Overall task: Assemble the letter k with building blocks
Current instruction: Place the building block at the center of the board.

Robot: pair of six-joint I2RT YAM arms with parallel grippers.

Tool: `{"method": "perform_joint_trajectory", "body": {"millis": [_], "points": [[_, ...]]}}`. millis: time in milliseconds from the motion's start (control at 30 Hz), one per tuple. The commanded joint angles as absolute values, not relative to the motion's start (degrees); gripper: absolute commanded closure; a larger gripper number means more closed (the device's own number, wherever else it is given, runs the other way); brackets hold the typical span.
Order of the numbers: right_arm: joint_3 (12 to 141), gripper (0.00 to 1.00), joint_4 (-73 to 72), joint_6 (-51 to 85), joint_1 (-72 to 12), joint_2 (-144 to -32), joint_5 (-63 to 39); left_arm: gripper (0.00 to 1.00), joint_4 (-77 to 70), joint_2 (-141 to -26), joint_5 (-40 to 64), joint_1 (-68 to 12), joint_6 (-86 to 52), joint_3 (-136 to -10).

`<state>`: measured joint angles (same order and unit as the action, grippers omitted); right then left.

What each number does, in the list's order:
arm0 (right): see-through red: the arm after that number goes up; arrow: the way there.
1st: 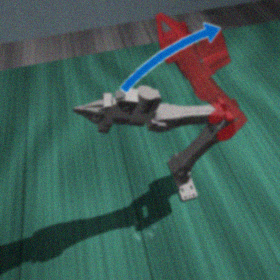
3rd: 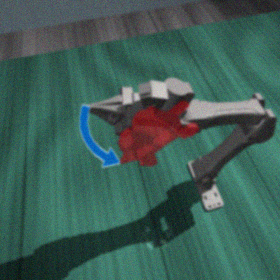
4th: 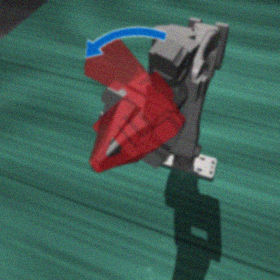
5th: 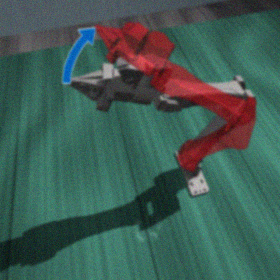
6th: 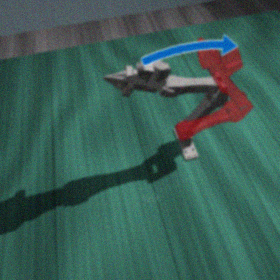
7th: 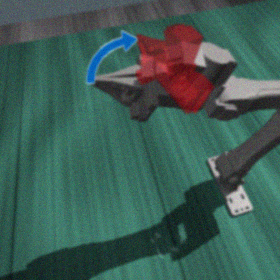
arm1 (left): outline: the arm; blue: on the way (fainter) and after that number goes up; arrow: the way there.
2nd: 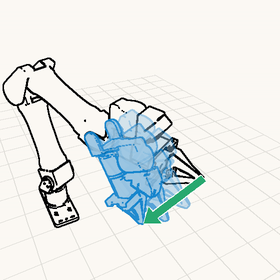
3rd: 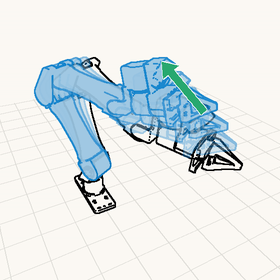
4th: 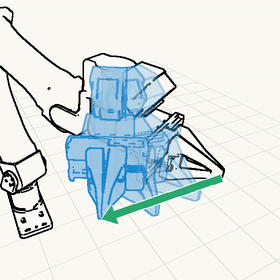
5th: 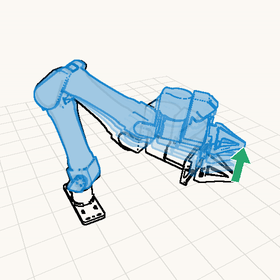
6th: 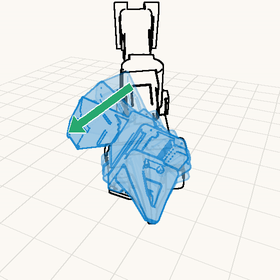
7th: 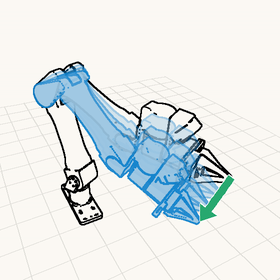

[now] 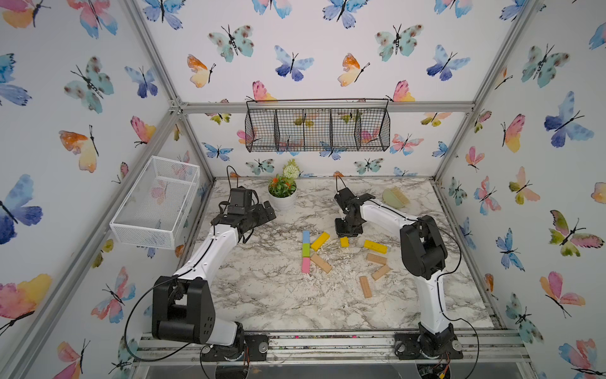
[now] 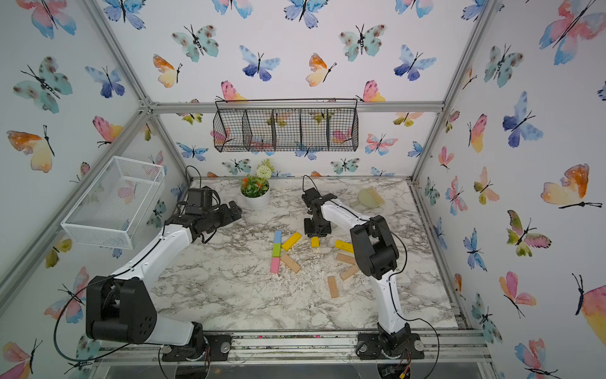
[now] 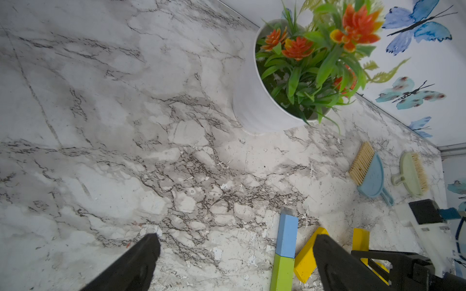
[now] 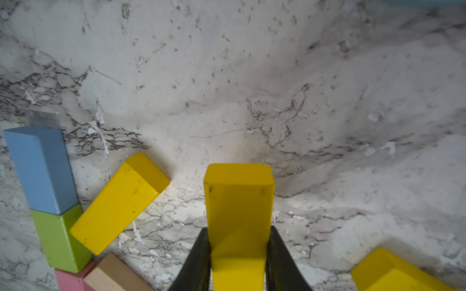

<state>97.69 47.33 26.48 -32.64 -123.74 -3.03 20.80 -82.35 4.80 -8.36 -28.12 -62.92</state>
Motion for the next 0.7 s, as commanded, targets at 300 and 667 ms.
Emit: {"method": "perform_joint_trajectory", "body": {"millis": [300,667], "points": [[86.58,0.81,43.77,27.45,-25.55,-118.26,-4.35,0.02,21.50,-81.38,5.09,-8.36,-28.04,-62.76],[85.16,0.81,42.59,27.80,-23.20,-118.48,-3.52,0.02,21.53,-81.38,5.09,-8.35,-28.12,-62.61]]}}
